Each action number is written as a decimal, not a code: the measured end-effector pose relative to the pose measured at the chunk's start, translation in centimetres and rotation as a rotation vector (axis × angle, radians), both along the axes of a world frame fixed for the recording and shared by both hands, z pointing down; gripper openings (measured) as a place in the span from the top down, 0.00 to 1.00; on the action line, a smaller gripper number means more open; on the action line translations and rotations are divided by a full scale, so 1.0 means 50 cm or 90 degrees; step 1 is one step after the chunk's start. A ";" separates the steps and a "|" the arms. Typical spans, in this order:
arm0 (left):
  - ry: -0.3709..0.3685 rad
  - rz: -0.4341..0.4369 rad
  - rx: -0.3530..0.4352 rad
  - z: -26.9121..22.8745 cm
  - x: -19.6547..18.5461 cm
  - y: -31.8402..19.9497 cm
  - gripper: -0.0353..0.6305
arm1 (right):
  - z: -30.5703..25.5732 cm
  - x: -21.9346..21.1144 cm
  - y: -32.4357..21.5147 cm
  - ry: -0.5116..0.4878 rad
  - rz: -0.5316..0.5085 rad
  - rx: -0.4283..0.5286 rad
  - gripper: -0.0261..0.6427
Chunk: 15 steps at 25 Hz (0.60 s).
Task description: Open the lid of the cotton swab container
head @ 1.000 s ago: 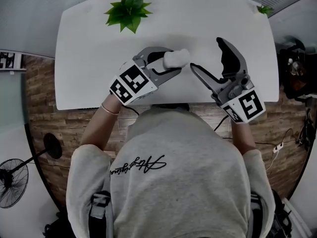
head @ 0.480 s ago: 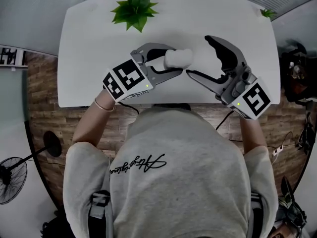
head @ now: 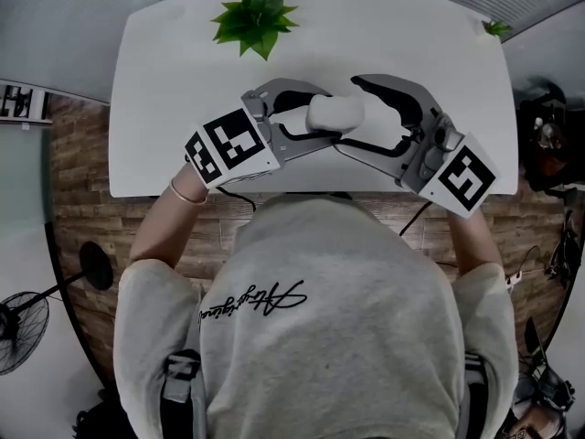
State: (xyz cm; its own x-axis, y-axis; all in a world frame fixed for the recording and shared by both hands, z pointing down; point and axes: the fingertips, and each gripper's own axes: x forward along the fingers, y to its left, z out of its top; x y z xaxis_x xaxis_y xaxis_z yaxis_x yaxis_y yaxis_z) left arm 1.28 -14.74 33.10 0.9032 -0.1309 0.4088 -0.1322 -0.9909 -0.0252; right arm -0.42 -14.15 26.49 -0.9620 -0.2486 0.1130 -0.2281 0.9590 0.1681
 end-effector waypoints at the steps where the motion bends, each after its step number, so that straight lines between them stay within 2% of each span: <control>1: 0.001 0.006 0.002 -0.005 0.000 0.003 0.63 | 0.005 -0.005 0.003 0.012 -0.012 0.001 0.48; 5: 0.013 0.030 0.002 -0.020 0.002 0.017 0.63 | 0.020 -0.020 0.004 0.045 -0.036 -0.001 0.52; 11: 0.028 0.055 0.016 -0.030 0.004 0.025 0.63 | 0.019 -0.034 0.014 0.016 -0.081 -0.043 0.61; 15: 0.042 0.076 0.026 -0.036 -0.001 0.032 0.63 | 0.016 -0.041 0.022 -0.001 -0.097 -0.071 0.63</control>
State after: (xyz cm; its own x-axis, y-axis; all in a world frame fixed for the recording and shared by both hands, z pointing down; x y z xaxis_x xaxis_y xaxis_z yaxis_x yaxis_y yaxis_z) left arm 1.25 -13.13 31.29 0.9382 -0.0354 0.3443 -0.0154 -0.9980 -0.0605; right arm -2.46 -13.06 27.29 -0.9878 -0.0868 0.1296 -0.0797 0.9951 0.0590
